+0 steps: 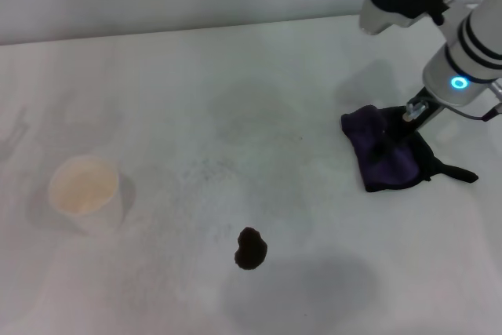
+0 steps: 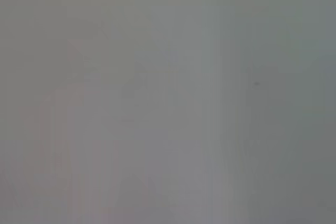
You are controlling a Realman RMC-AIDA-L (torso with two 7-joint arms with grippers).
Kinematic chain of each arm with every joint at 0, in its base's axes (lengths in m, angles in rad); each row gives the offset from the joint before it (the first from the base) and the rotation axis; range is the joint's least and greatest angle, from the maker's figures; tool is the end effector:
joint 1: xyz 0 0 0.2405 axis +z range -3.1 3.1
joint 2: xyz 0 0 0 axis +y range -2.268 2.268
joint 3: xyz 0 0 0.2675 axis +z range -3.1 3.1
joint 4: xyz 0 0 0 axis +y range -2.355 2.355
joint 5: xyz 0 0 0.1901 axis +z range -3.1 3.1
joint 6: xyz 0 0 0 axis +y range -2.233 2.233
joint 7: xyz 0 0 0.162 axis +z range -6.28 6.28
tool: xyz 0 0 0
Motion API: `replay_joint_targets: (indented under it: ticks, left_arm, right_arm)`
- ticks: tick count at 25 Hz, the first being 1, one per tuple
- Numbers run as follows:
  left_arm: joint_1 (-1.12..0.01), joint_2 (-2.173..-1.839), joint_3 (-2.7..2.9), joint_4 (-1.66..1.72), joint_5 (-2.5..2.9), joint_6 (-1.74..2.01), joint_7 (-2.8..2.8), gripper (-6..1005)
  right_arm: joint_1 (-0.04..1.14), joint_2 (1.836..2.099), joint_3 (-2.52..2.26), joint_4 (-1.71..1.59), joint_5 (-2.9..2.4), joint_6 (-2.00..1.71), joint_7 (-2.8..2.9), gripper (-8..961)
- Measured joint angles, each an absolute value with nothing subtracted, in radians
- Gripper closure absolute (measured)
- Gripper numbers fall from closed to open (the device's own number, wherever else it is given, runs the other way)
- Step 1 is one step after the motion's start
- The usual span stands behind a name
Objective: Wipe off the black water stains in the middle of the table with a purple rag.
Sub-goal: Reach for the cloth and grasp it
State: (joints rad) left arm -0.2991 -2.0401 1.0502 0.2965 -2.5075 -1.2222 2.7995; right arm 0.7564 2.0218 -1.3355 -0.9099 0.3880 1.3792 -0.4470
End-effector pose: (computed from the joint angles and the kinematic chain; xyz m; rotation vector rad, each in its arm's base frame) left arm -0.3428 0.3242 0.0436 -1.6933 -0.3356 -0.6472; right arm 0.2619 0.3788 -0.0209 -2.3131 1.1924 -0.6973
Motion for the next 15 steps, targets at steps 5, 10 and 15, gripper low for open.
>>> replay_joint_targets:
  ticks: [5,10,15]
  left_arm:
    - [-0.3,-2.04,1.049,0.296,-2.507,-1.221,2.799,112]
    - [-0.295,-2.04,1.049,0.298,-2.509,-1.227,2.8,112]
    - [-0.281,-2.044,1.049,0.316,-2.51,-1.23,2.8,112]
  right_arm:
    - [0.781,2.02,-1.386,-0.895,0.388,1.359,-0.416,237]
    - [0.789,2.016,-1.386,-0.892,0.379,1.365,-0.41,300]
    - [0.808,2.017,-1.388,-0.843,0.352,1.37,-0.406,443]
